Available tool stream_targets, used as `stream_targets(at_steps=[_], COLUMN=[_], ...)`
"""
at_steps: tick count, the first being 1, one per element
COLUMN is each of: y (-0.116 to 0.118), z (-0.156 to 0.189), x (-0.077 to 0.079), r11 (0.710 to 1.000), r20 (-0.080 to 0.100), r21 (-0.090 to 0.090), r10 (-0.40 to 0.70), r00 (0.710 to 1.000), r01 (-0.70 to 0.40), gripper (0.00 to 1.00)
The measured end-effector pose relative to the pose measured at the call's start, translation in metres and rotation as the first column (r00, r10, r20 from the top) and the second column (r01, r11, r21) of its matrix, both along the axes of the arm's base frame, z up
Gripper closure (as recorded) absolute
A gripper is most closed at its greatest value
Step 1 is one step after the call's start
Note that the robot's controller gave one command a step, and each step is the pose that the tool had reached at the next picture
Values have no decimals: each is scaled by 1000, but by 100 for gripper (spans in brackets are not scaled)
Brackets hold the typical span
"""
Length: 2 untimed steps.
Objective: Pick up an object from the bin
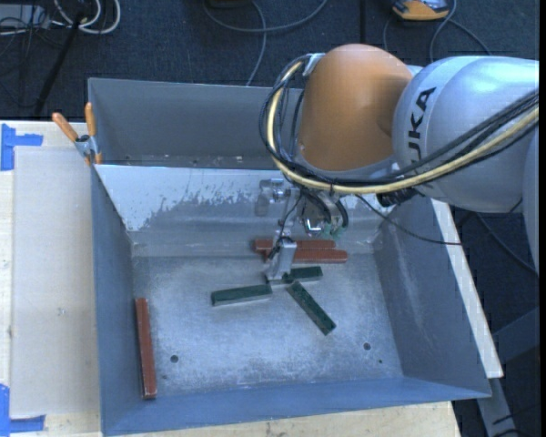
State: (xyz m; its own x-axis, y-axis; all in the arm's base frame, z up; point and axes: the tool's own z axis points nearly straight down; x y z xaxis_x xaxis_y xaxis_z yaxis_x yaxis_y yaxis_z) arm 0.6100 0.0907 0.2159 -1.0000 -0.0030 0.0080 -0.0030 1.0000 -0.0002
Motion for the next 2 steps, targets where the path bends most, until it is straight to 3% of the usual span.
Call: stream_targets(at_steps=[1, 2], y=[23, 22], z=[-147, -143], x=[-45, -42], r11=[976, 977], r20=[0, 8], r21=[1, 1], r10=[218, 213], r00=[976, 977], r01=[-218, -213], gripper=[0, 100])
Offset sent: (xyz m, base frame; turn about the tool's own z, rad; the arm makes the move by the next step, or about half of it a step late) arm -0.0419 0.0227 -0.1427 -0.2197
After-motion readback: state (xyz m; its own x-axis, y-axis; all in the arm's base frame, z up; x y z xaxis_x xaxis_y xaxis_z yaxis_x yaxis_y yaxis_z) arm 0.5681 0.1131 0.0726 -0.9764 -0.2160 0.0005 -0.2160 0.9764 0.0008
